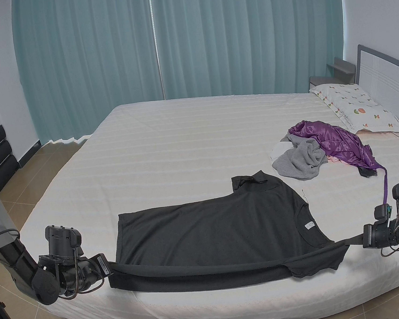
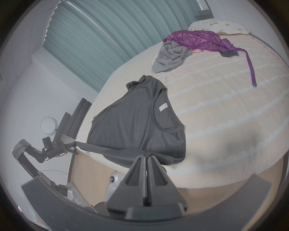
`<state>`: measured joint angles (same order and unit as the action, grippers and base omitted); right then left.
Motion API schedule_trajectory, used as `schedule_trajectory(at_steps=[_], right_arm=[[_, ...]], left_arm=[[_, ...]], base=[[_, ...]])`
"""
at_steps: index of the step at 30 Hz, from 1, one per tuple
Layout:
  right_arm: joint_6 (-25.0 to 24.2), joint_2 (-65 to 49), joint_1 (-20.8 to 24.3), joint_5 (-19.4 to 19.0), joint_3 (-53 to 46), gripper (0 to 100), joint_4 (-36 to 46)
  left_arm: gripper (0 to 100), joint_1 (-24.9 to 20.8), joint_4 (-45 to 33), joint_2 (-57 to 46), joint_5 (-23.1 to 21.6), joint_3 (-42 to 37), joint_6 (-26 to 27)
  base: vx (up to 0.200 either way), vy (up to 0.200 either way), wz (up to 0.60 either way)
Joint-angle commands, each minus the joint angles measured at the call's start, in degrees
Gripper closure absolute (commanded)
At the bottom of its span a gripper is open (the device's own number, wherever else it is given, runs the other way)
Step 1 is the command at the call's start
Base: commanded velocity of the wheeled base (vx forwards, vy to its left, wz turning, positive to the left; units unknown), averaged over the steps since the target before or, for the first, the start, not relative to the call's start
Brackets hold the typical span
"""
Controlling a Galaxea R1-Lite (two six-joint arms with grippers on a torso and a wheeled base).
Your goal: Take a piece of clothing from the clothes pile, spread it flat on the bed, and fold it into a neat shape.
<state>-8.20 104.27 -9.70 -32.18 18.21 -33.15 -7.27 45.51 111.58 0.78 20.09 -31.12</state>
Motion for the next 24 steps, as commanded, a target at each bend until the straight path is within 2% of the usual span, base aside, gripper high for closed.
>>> schedule_trajectory(at_steps=[1, 7, 13, 21, 24], right_arm=[[-0.1, 5.5, 1.4, 1.3, 3.0, 100, -0.1], [-0.2, 9.2, 1.8, 2.6, 7.1, 100, 0.0], [-5.1, 12.2, 3.6, 3.8, 11.2, 100, -0.1], [-5.5, 15.9, 4.5, 4.7, 14.8, 100, 0.3], [-5.6, 18.0, 4.3, 5.4, 16.4, 100, 0.3]], left_arm=[[100, 0.1, 0.0, 4.3, 0.0, 2.5, -0.1], [100, 0.1, 0.1, 7.5, 0.1, 5.1, -0.1], [100, 0.2, 0.1, 11.4, 1.8, 8.7, -0.1], [100, 0.0, 0.1, 16.0, 2.7, 11.6, -0.2], [100, -0.1, 0.1, 17.5, 2.8, 13.5, -2.1]], base=[[0.0, 0.0, 0.0], [0.0, 0.0, 0.0], [0.0, 0.0, 0.0], [0.0, 0.0, 0.0], [0.0, 0.0, 0.0]])
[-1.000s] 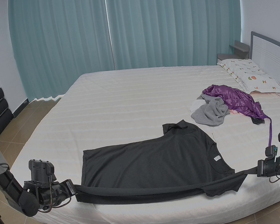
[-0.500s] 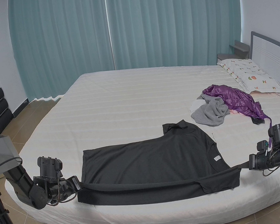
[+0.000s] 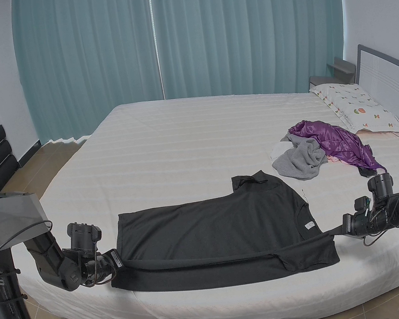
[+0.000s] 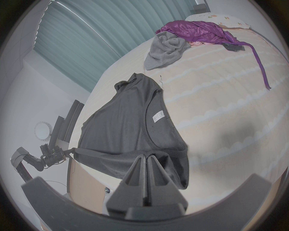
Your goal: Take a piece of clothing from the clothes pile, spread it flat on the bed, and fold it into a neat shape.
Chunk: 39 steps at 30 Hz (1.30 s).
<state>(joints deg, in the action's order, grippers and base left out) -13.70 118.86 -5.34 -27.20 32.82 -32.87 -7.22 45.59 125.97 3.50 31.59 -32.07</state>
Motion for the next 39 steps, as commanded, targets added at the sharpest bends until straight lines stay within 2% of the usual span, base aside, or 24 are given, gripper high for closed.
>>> schedule_trajectory(at_steps=[1, 8, 12, 13, 14, 15, 23, 29, 32, 34, 37, 39], right_arm=[[-0.1, 3.9, -0.1, 0.4, 2.3, 100, 0.0], [-1.4, 6.4, 0.2, 0.3, 4.3, 100, -0.4], [-3.1, 6.5, 0.2, 0.0, 4.7, 100, -0.4], [-3.2, 6.5, 0.2, 0.0, 4.7, 100, -0.4], [-3.2, 6.5, 0.2, 0.0, 4.7, 100, -0.4], [-3.3, 6.4, 0.2, -0.2, 4.7, 0, -0.4], [-3.8, 5.8, 0.2, -2.1, 3.7, 0, -0.5], [-8.1, 4.5, 0.2, -4.8, 0.5, 0, -4.7], [-10.9, 4.5, 0.2, -6.2, -1.4, 0, -9.5], [-12.2, 4.5, 0.1, -6.8, -1.9, 0, -11.3], [-16.3, 4.5, 0.2, -8.2, -2.2, 0, -13.4], [-17.5, 4.6, 0.1, -8.6, -2.2, 0, -13.8]], left_arm=[[100, -0.2, 0.0, 3.5, 0.1, 2.4, -1.7], [100, -0.2, 0.1, 5.5, 0.0, 4.4, -3.2], [100, -0.2, 0.1, 6.0, 0.0, 5.6, -6.5], [0, -0.2, 0.2, 6.0, 0.0, 5.8, -7.2], [0, -0.2, 0.2, 6.0, 0.0, 5.8, -7.3], [0, -0.2, 0.2, 6.0, 0.0, 5.9, -7.4], [0, -0.2, 2.0, 5.8, -0.1, 5.2, -8.7], [0, 0.4, 5.7, 2.2, -0.2, 1.4, -10.5], [0, 0.5, 8.2, -0.4, -0.4, -1.3, -11.0], [0, 0.5, 9.5, -0.7, -0.2, -1.8, -12.0], [0, 0.6, 13.6, -1.1, -0.2, -2.1, -17.9], [0, 1.1, 14.8, -1.2, -0.7, -2.1, -19.4]], base=[[0.0, 0.0, 0.0], [0.0, 0.0, 0.0], [0.0, 0.0, 0.0], [0.0, 0.0, 0.0], [0.0, 0.0, 0.0], [0.0, 0.0, 0.0], [0.0, 0.0, 0.0], [0.0, 0.0, 0.0], [0.0, 0.0, 0.0], [0.0, 0.0, 0.0], [0.0, 0.0, 0.0], [0.0, 0.0, 0.0]])
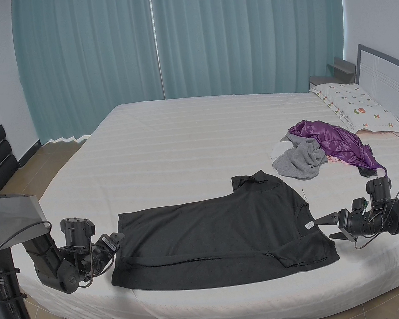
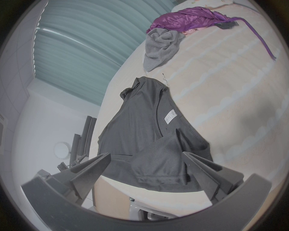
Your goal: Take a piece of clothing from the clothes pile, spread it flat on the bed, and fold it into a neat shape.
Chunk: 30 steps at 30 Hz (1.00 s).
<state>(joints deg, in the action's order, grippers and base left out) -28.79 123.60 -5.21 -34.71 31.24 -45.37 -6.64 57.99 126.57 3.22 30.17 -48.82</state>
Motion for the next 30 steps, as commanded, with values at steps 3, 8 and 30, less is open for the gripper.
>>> schedule_trajectory(at_steps=[3, 8, 30], right_arm=[[-2.8, 0.3, 0.0, -1.2, -0.7, 0, -1.8], [-2.8, 0.4, 0.1, -1.3, -0.7, 0, -1.9], [-2.8, 0.8, 0.9, -1.5, -1.1, 0, -2.1]], left_arm=[[0, 0.8, 2.4, -1.2, -0.5, -0.8, -2.8], [0, 0.7, 2.3, -1.2, -0.7, -0.8, -2.8], [0, -5.7, 2.4, -5.3, -0.7, -9.1, 1.6]], base=[[0.2, 0.0, 0.0], [0.2, 0.0, 0.0], [0.009, 0.0, 0.0]])
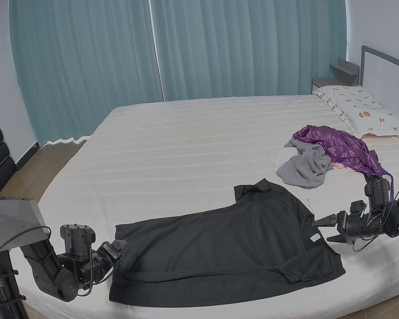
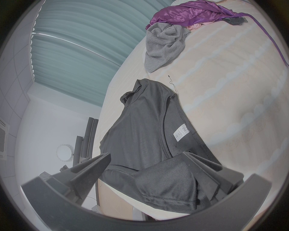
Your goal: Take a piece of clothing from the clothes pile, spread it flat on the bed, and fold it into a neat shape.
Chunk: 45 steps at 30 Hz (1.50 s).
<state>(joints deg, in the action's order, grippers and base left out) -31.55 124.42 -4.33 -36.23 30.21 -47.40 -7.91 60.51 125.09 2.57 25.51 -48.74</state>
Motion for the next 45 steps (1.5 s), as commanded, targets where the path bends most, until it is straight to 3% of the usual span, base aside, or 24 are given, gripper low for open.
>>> schedule_trajectory(at_steps=[1, 7, 11, 17, 26, 33, 39, 45], right_arm=[[0.0, -0.1, 0.0, 0.1, -0.1, 0, 0.0], [0.2, -0.1, 0.1, 0.2, -0.2, 0, -0.1], [0.2, -0.1, -0.1, 0.3, -0.1, 0, -0.1], [0.3, -0.2, 0.0, 0.4, -0.2, 0, 0.0], [0.5, -0.1, 0.2, 0.4, -0.1, 0, -0.1], [0.4, 0.1, 1.0, 0.6, -0.1, 0, -0.1], [0.4, 0.2, 1.1, 0.6, 0.0, 0, -0.1], [0.4, 0.1, 1.0, 0.6, -0.1, 0, -0.1]], left_arm=[[0, -5.6, -0.1, -4.2, 0.0, -4.9, 1.5], [0, -11.8, -1.2, -7.9, 0.9, -7.2, 1.7], [0, -16.5, -6.0, -10.0, 2.3, -7.5, 1.8], [0, -17.3, -9.9, -6.8, 2.3, -6.0, 1.8], [0, -14.1, -10.0, 2.3, 3.4, -1.5, 3.0], [0, -7.8, -9.6, 4.7, 5.9, 7.4, 3.6], [0, -4.5, -7.8, 4.6, 5.8, 10.4, -2.5], [0, -2.2, -4.1, 4.0, 5.2, 9.9, -4.4]], base=[[0.0, 0.0, 0.0], [0.0, 0.0, 0.0], [0.0, 0.0, 0.0], [0.0, 0.0, 0.0], [0.0, 0.0, 0.0], [0.0, 0.0, 0.0], [0.0, 0.0, 0.0], [0.0, 0.0, 0.0]])
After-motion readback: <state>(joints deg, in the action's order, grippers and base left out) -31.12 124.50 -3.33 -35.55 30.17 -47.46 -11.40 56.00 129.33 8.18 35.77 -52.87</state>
